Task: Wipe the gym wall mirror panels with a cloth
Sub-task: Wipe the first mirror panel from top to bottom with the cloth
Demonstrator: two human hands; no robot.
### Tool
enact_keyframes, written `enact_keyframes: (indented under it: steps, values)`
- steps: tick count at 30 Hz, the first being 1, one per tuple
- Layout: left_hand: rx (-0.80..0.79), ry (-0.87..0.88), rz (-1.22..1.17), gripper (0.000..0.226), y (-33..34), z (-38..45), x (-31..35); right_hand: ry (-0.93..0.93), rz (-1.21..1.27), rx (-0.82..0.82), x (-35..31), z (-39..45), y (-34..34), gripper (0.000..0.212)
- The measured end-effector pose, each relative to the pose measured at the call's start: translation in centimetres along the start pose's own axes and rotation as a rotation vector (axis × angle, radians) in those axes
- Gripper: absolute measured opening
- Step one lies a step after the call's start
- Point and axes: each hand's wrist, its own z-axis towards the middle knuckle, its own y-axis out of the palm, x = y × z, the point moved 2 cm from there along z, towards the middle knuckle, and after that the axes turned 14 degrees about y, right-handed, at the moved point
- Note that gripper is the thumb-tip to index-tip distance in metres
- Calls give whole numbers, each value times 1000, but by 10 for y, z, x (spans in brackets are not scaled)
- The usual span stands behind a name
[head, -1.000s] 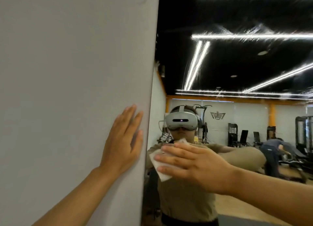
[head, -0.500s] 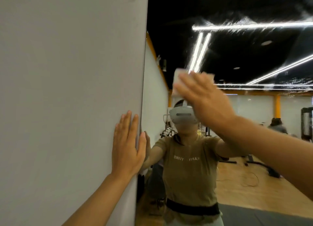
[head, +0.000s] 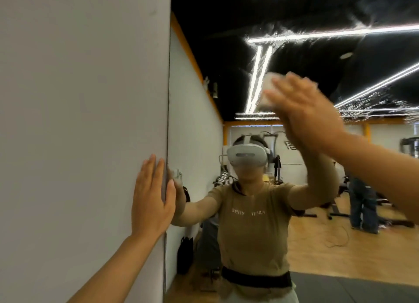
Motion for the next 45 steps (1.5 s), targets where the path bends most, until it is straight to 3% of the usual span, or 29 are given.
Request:
enact_keyframes:
  steps: [2,4,6,10,12,14,18,22,26,30,33,37,39,42,45]
  values:
    - [-5,-17,3,67,-1,1,3,178,54,65,17,13,-6,43]
    - [-13,-31,12,69,0,2,5,178,68,92,21,3,-6,42]
    - [-16,-55,22,69,1,3,6,61,53,67,17,-29,-3,43]
    - [-18,-73,20,69,1,3,7,-349,-48,-142,5,-129,-4,84]
    - [-23,-77,13,69,-1,3,7,-539,-118,-216,11,-168,-8,76]
    - [-21,-80,15,69,-2,4,8,-607,-156,-243,22,-178,-13,75]
    - [-22,-117,23,71,-3,7,13,-317,-88,-218,47,-123,-23,91]
    - [-40,-149,60,71,-2,9,21,106,-17,-28,72,-26,-41,46]
    - [-49,-162,57,74,-6,12,27,367,16,13,93,42,-53,47]
    - [-41,-181,41,75,-7,13,34,330,33,29,81,20,-47,56]
    - [-41,-187,43,70,-7,13,37,219,36,19,61,-64,-34,66]
    - [-58,-184,51,65,-8,13,37,56,-31,-123,46,-193,-21,94]
    - [-63,-181,54,65,-9,13,38,-25,-67,-172,43,-228,-20,94]
    - [-60,-171,60,65,-8,12,38,-63,-47,-177,48,-214,-23,84]
    - [-63,-166,57,66,-8,12,35,47,-1,-91,56,-151,-25,75]
